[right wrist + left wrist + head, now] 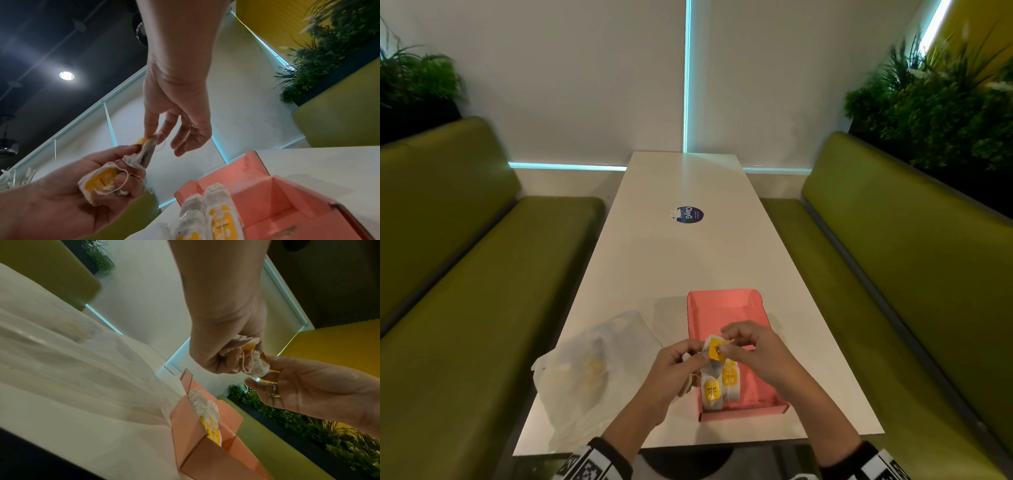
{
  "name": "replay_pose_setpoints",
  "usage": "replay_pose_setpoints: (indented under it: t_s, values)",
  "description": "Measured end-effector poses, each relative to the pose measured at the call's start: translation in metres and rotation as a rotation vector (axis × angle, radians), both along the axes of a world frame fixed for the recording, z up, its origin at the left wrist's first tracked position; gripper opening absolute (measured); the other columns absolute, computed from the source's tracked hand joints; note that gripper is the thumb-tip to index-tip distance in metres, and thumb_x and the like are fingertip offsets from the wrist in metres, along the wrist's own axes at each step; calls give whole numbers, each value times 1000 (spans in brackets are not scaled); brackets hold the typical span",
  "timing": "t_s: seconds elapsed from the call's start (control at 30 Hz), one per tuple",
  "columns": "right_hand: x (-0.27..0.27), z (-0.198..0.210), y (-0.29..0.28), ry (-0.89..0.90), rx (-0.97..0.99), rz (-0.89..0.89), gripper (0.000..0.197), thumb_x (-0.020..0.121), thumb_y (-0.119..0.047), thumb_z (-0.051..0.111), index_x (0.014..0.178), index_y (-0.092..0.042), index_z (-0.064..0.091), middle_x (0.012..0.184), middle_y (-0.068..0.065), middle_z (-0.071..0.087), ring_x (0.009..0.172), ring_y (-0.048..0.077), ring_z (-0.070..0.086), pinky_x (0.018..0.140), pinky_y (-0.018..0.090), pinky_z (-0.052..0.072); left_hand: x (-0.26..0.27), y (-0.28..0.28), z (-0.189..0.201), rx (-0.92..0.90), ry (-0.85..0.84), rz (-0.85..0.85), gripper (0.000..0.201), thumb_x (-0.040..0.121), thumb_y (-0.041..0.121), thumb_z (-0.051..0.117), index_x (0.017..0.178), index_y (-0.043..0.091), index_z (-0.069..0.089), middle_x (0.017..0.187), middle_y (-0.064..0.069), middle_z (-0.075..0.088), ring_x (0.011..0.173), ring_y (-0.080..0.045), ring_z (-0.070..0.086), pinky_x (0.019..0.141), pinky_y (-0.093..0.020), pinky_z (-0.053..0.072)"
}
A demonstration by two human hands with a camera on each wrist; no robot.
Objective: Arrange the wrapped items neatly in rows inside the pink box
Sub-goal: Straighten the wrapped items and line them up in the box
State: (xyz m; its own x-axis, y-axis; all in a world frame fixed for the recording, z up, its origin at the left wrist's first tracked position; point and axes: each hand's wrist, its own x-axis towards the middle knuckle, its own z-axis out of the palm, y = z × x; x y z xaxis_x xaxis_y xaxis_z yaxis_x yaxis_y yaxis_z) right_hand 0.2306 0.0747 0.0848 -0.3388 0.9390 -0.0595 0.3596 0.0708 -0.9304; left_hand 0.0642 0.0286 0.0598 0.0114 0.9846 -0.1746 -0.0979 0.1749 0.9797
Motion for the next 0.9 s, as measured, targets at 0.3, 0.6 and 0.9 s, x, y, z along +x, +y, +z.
replay_pose_setpoints:
  t_s: [0.3, 0.6, 0.9]
  values:
    - [9, 14, 2, -115, 148, -61, 23, 74, -10, 78, 64, -26, 64, 79, -6, 64, 68, 6, 58, 65, 20, 45, -7, 5, -9, -50, -22, 254, 24, 92, 25, 56, 85, 7, 71, 51, 2, 43, 43, -8, 33, 40, -16, 30]
    - [3, 9, 2, -371, 218, 44, 13, 77, -23, 76, 68, -25, 66, 77, -13, 55, 65, 2, 51, 61, 14, 40, -4, 3, -4, 136, 83, 125, 17, 85, 16, 66, 99, 24, 71, 92, 9, 71, 43, 0, 46, 44, -18, 40]
    - [3, 9, -2, -293, 146, 35, 17, 76, -22, 76, 84, -32, 65, 94, -8, 60, 71, 6, 53, 64, 13, 46, 0, 4, -16, 246, 295, 28, 10, 75, 40, 68, 80, 33, 72, 83, 3, 72, 53, -9, 54, 50, -21, 42]
